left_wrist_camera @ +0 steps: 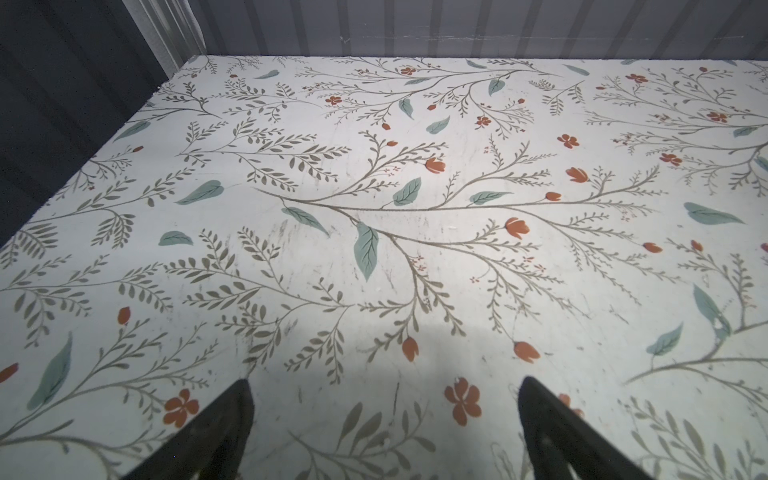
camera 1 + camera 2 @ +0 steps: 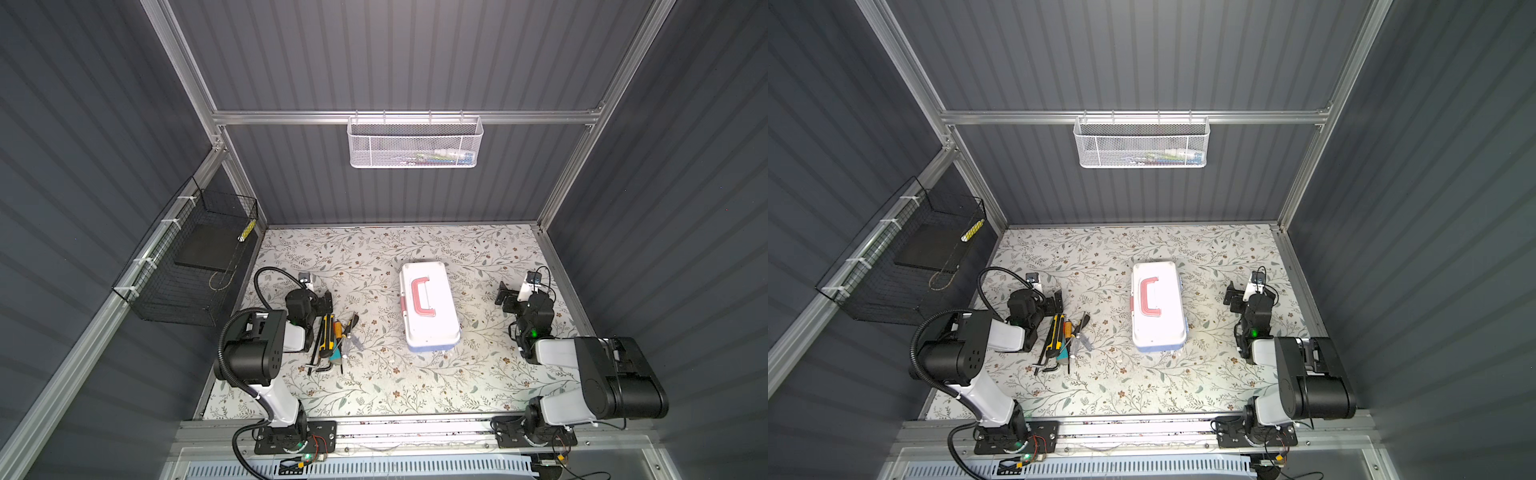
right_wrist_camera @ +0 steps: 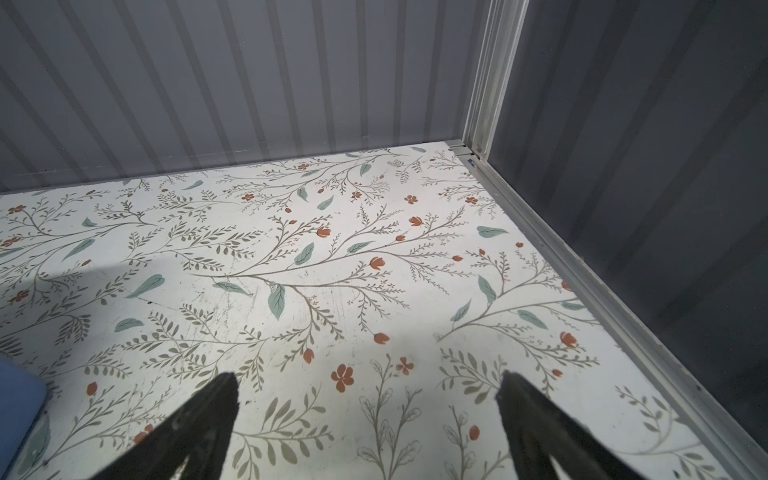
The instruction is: Pack the tool kit
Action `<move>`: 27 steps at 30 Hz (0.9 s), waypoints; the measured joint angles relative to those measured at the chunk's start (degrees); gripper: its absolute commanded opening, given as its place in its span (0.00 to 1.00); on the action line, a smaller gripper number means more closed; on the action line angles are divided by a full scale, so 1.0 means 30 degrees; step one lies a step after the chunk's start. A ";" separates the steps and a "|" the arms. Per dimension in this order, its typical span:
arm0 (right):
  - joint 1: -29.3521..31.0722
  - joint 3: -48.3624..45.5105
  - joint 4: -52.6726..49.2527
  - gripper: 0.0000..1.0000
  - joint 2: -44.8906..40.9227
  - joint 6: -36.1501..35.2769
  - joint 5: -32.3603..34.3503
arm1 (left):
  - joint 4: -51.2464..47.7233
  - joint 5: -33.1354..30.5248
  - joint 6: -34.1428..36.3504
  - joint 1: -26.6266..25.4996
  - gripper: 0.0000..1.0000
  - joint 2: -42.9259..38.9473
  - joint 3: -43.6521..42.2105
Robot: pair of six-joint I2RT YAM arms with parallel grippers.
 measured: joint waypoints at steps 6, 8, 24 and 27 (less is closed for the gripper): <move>0.0000 0.0000 0.0000 0.99 0.0000 0.0000 0.0000 | 0.0000 0.0000 0.0000 0.0000 0.99 0.0000 0.0000; 0.0000 0.0000 0.0000 0.99 0.0000 0.0000 0.0000 | 0.0000 0.0000 0.0000 0.0000 0.99 0.0007 0.0000; -0.0299 0.1297 -0.3009 0.99 -0.1166 -0.0095 -0.1341 | -0.5034 0.0277 -0.0291 0.0000 0.99 -0.1982 0.2273; 0.0386 0.2827 -0.6164 0.96 -0.2951 -0.0080 -0.1020 | -0.6929 0.0678 -0.1552 -0.0007 0.99 -0.4182 0.3060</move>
